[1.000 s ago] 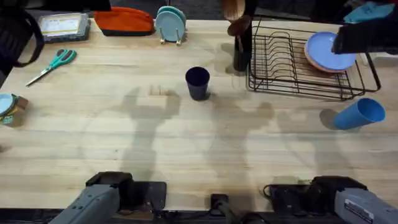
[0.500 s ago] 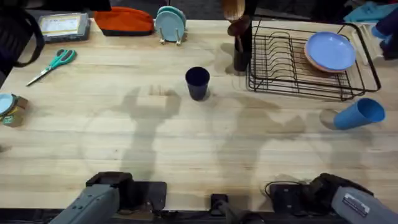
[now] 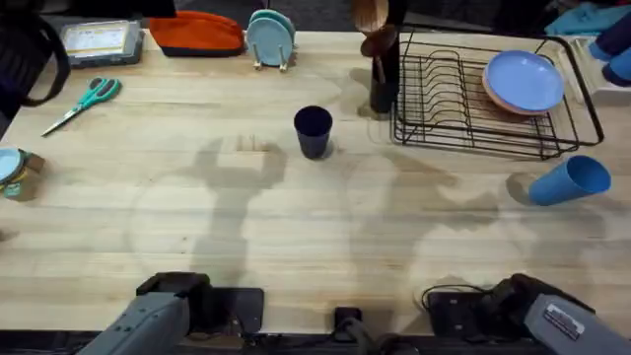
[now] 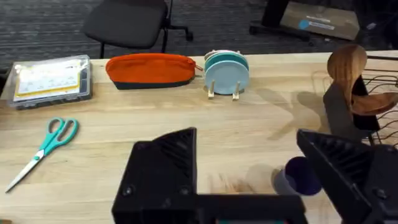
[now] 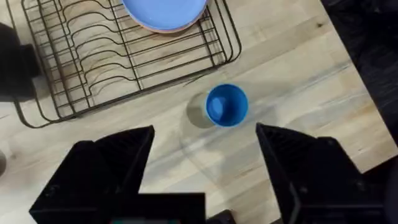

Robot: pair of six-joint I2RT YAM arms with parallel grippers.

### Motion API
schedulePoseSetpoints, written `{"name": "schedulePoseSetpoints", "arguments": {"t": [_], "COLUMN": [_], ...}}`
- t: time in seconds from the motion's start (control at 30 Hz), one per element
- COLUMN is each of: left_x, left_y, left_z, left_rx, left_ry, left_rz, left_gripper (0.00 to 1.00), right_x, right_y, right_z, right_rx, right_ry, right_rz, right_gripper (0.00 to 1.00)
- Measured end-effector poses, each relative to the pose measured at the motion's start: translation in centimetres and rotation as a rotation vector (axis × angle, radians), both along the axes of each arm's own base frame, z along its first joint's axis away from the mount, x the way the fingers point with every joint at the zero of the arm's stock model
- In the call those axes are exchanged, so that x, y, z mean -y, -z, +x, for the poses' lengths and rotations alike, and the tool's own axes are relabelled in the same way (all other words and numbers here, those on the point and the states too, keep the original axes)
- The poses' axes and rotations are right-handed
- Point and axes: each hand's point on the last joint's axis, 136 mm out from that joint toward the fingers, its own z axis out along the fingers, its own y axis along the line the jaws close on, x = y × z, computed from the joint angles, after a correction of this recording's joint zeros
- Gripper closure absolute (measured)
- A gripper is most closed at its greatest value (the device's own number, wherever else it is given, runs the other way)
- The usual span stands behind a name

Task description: Pick up the cup on the table and put them onto the rack.

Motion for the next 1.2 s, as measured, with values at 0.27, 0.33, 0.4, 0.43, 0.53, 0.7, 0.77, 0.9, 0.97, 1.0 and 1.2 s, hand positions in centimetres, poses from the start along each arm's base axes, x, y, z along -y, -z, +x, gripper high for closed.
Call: {"name": "schedulePoseSetpoints", "arguments": {"t": [0.27,0.33,0.4,0.43,0.53,0.7,0.77,0.9,0.97,1.0,1.2], "left_x": [0.0,0.0,0.0,0.0,0.0,0.0,0.0,0.0,0.0,0.0,0.0], "left_y": [0.0,0.0,0.0,0.0,0.0,0.0,0.0,0.0,0.0,0.0,0.0], "left_z": [0.0,0.0,0.0,0.0,0.0,0.0,0.0,0.0,0.0,0.0,0.0], "left_rx": [0.0,0.0,0.0,0.0,0.0,0.0,0.0,0.0,0.0,0.0,0.0], "left_ry": [0.0,0.0,0.0,0.0,0.0,0.0,0.0,0.0,0.0,0.0,0.0], "left_rz": [0.0,0.0,0.0,0.0,0.0,0.0,0.0,0.0,0.0,0.0,0.0], "left_gripper": [0.007,0.007,0.007,0.007,0.006,0.007,0.007,0.007,0.007,0.007,0.007], "right_x": [0.0,0.0,0.0,0.0,0.0,0.5,0.7,1.0,1.1,1.2,1.6], "right_y": [0.0,0.0,0.0,0.0,0.1,1.3,1.9,3.3,3.9,4.2,5.4], "right_z": [0.0,0.0,0.0,0.0,0.1,1.0,1.4,1.9,2.2,2.4,3.1], "right_rx": [0.0,0.0,0.0,0.0,-0.005,-0.052,-0.079,-0.138,-0.16,-0.169,-0.214], "right_ry": [0.0,0.0,0.0,0.0,0.0,0.0,0.0,0.0,0.0,0.0,0.0], "right_rz": [0.0,0.0,0.0,0.0,0.003,0.027,0.041,0.071,0.082,0.087,0.11], "right_gripper": [0.007,0.007,0.007,0.007,0.007,0.007,0.007,0.007,0.007,0.007,0.007]}}
